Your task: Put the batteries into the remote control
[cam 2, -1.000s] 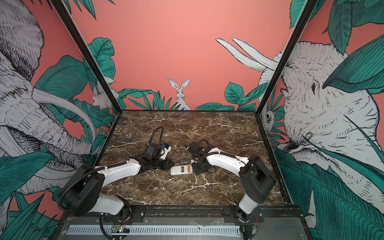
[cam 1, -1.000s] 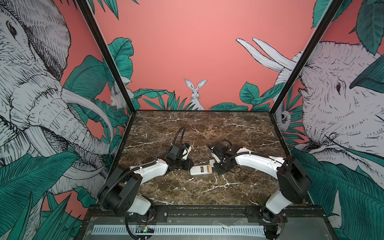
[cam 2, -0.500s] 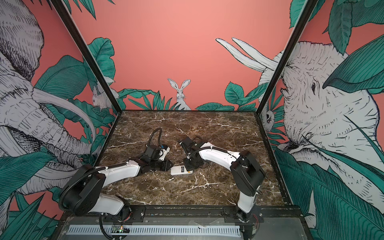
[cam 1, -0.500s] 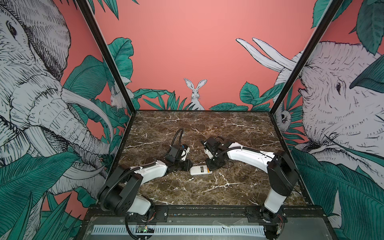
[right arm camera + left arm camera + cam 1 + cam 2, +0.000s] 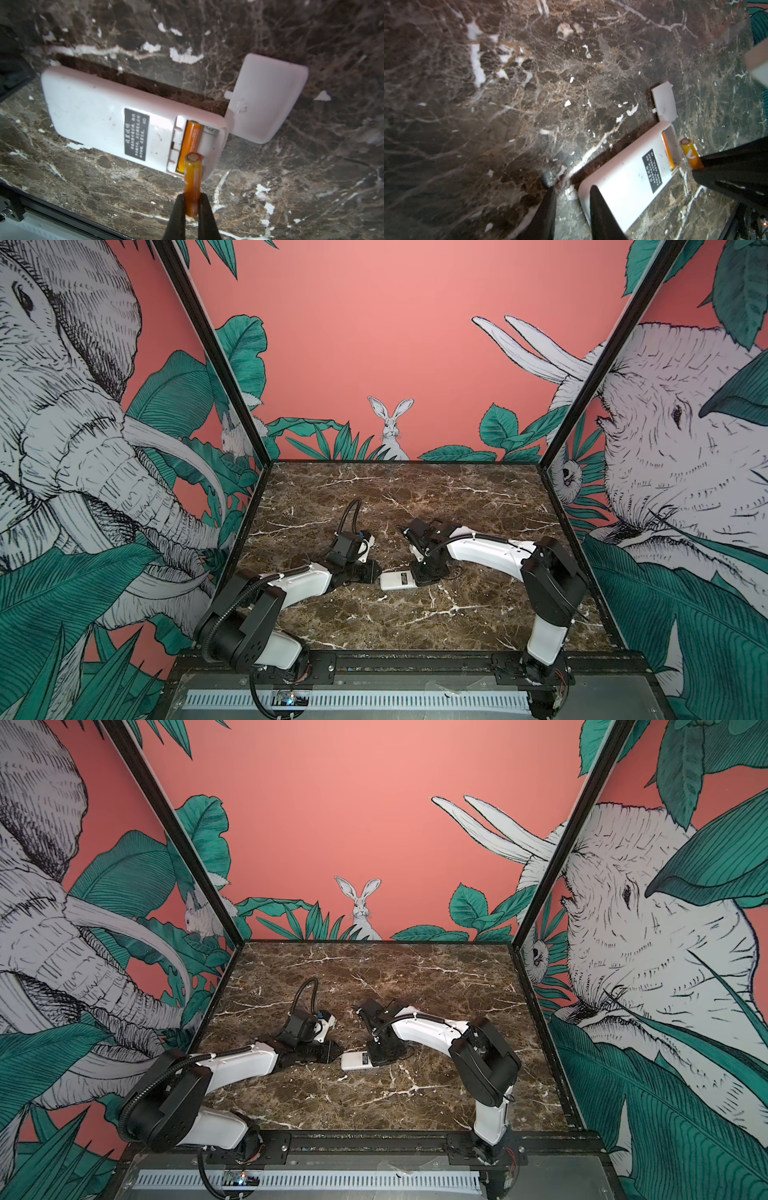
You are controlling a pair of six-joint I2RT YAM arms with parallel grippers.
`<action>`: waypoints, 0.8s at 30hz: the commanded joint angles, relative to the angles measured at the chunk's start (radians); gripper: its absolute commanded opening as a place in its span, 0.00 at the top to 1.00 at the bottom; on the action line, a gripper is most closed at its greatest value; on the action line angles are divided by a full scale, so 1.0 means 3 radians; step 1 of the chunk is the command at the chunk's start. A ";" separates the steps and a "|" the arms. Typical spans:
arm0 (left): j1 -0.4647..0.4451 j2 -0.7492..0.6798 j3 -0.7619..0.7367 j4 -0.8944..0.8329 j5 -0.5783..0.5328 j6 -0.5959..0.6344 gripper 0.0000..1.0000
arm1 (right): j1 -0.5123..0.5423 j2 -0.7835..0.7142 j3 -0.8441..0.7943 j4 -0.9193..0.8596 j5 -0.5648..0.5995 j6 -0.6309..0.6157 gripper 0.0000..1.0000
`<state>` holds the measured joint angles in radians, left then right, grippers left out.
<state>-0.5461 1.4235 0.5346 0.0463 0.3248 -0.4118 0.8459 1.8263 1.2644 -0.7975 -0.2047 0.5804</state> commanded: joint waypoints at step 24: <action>0.0061 -0.0136 -0.0064 0.0085 0.0073 -0.0021 0.70 | 0.0018 0.0082 -0.0004 -0.0008 0.0070 0.0140 0.99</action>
<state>-0.5331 1.4178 0.5293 0.0593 0.3401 -0.4183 0.8463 1.8389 1.2633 -0.7872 -0.1947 0.6037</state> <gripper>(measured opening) 0.304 0.081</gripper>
